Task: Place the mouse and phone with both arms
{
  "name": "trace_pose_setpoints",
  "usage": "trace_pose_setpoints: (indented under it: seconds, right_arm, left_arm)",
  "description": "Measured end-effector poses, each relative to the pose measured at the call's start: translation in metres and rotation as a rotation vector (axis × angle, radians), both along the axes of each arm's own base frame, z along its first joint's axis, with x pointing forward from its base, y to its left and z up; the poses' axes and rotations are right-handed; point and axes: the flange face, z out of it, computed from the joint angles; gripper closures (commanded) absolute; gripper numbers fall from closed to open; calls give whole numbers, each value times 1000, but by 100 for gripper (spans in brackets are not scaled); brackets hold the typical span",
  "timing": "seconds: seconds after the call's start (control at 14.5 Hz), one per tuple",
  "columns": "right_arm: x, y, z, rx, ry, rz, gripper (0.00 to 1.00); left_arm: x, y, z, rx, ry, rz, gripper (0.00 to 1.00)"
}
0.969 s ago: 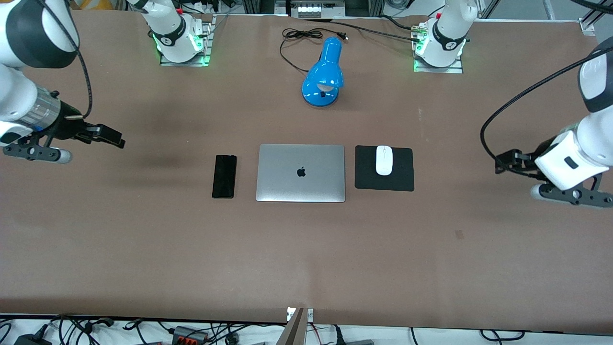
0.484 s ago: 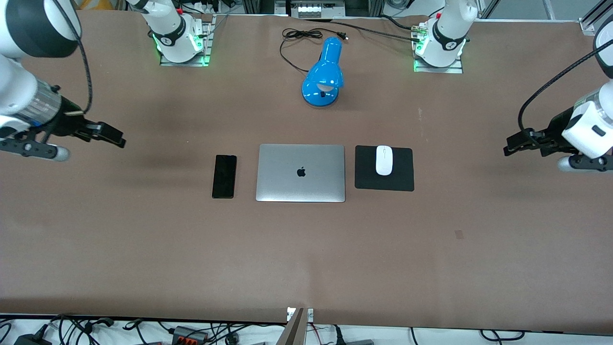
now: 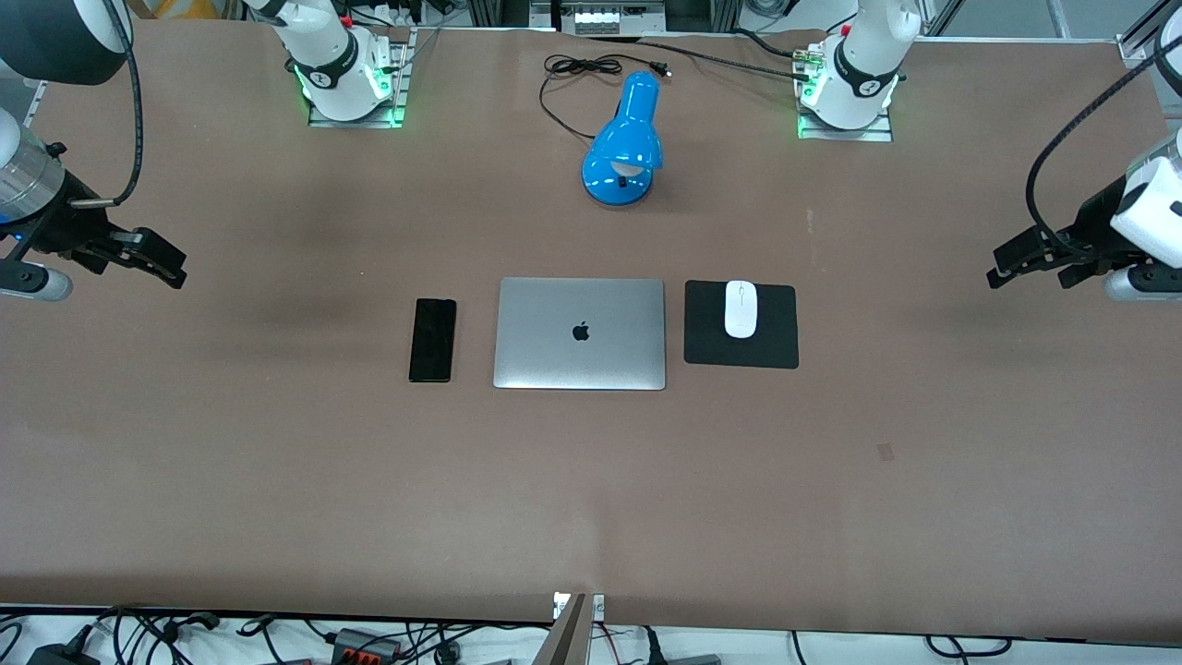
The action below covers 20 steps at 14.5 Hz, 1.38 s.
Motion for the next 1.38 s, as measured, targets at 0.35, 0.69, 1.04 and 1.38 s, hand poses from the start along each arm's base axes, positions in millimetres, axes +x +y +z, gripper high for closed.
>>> trace_pose_setpoints:
  seconds: [0.35,0.69,1.04,1.38]
  right_arm:
    - [0,-3,0,55,16,-25,0]
    - [3,-8,-1,102,25,-46,0]
    - [2,-16,-2,102,37,-61,0]
    - [1,-17,-2,102,41,-62,0]
  left_arm:
    - [-9,-4,8,44,19,-67,0]
    - [-7,1,1,43,38,-69,0]
    - [-7,3,2,44,36,-66,0]
    - [-7,2,3,44,34,-68,0]
